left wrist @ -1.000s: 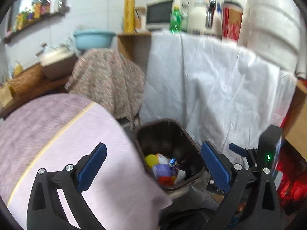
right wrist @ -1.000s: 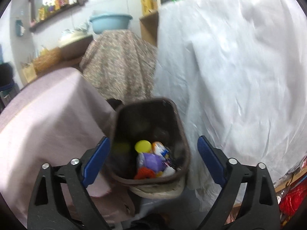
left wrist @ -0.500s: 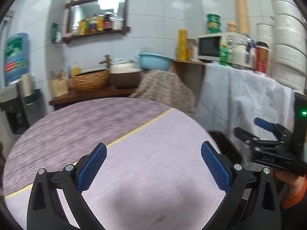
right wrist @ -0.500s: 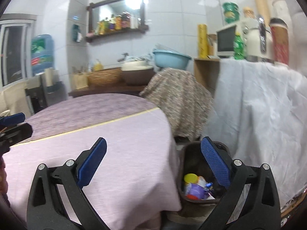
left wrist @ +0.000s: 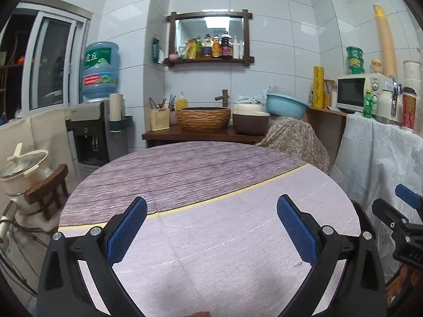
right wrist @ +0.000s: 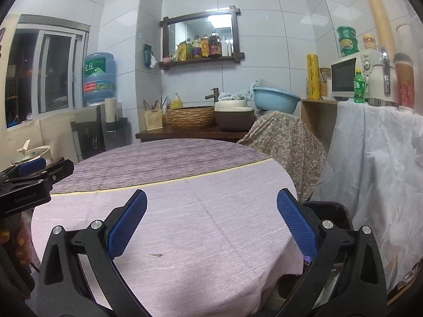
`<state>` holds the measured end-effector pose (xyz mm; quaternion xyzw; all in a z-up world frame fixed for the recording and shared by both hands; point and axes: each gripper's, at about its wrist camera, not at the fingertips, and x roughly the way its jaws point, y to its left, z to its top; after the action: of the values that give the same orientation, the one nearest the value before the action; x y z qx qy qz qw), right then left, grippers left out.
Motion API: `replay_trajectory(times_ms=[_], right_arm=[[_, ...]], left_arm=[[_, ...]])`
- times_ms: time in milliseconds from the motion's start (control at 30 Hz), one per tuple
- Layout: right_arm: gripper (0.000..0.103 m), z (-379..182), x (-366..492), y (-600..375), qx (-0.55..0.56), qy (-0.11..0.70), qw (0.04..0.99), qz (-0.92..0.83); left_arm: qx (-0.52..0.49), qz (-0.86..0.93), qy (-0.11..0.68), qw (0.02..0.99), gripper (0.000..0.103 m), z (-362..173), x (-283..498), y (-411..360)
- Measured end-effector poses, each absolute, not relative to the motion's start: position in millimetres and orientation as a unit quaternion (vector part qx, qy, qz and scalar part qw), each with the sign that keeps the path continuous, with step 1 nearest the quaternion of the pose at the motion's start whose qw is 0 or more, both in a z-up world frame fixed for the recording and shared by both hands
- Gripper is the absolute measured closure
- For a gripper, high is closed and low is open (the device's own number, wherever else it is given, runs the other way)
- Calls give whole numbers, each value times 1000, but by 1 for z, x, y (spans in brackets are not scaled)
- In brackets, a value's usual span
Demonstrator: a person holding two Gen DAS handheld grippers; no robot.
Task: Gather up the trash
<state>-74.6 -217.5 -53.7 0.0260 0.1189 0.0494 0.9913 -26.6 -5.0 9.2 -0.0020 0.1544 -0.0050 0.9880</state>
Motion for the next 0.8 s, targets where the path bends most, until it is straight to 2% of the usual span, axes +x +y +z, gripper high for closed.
replay_trajectory(times_ms=[300, 800], right_arm=[[6, -43, -102, -211, 27, 87, 995, 49], [6, -39, -102, -218, 23, 79, 996, 41]], left_arm=[[-6, 1, 155, 988, 5, 7, -32, -2], [3, 4, 155, 988, 6, 5, -34, -6]])
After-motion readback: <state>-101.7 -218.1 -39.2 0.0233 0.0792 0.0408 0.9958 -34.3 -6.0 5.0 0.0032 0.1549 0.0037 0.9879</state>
